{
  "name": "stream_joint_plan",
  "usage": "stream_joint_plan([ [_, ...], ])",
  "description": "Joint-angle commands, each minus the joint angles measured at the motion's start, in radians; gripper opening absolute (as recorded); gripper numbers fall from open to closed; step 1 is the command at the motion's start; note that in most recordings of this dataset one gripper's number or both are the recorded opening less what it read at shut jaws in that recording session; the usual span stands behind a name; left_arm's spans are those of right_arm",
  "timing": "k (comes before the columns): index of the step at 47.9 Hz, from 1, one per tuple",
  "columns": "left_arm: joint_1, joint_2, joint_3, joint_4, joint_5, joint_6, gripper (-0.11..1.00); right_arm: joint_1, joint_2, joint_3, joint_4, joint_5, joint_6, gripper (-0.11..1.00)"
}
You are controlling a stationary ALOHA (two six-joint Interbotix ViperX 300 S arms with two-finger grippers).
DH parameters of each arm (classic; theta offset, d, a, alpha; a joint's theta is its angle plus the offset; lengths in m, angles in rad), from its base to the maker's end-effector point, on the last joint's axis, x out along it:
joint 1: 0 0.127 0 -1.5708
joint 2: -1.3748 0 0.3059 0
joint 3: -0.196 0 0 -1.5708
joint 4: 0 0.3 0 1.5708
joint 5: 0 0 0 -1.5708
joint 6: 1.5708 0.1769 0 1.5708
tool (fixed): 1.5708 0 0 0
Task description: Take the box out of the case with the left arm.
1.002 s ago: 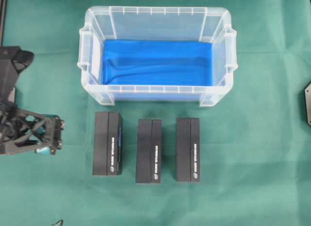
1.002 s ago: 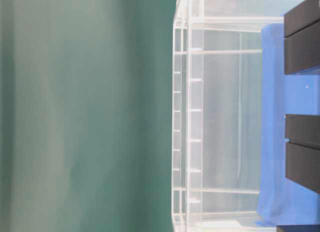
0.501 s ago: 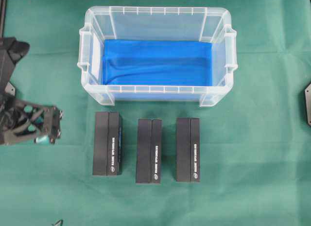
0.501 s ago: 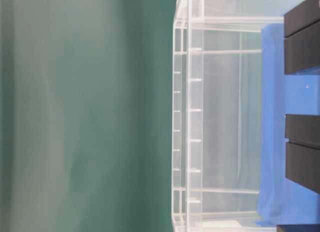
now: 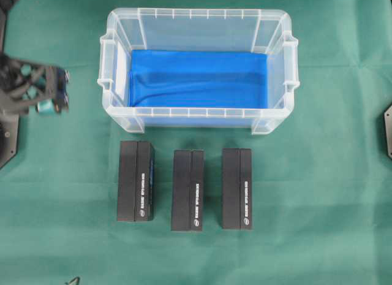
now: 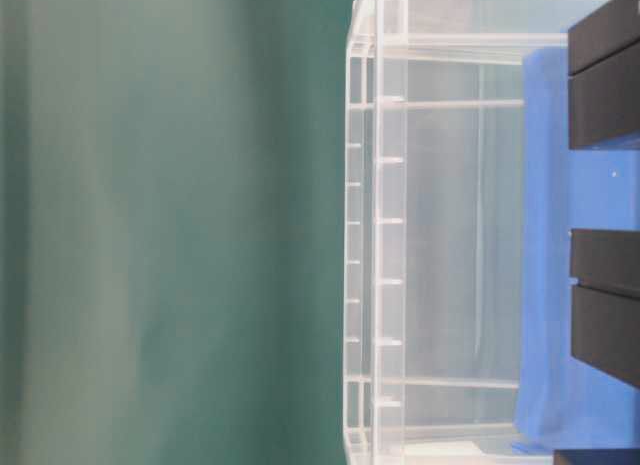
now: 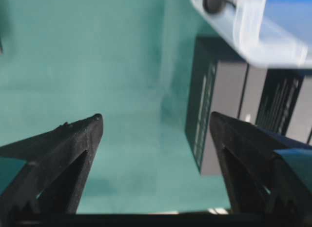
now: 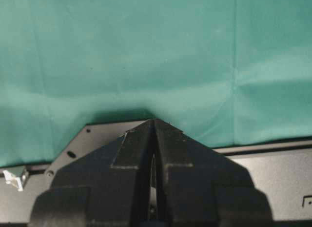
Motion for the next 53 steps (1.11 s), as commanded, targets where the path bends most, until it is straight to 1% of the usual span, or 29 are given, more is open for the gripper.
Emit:
stream_joint_plan([
  [1, 0.055, -0.006, -0.014, 0.002, 0.003, 0.057, 0.88, 0.000, 0.002, -0.011, -0.002, -0.003, 0.002, 0.01],
  [7, 0.133, -0.005, -0.017, 0.000, 0.003, 0.146, 0.88, -0.002, 0.002, -0.011, -0.002, -0.003, 0.002, 0.01],
  [11, 0.173, -0.008, -0.017, 0.000, 0.003, 0.181, 0.88, -0.002, 0.002, -0.011, -0.002, -0.002, 0.002, 0.01],
  [18, 0.201, -0.006, -0.017, 0.000, 0.003, 0.216, 0.88, -0.002, 0.002, -0.011, -0.002, 0.000, 0.002, 0.01],
  [53, 0.206, -0.008, -0.012, -0.002, 0.003, 0.216, 0.88, 0.000, 0.009, -0.009, -0.002, 0.000, 0.002, 0.01],
])
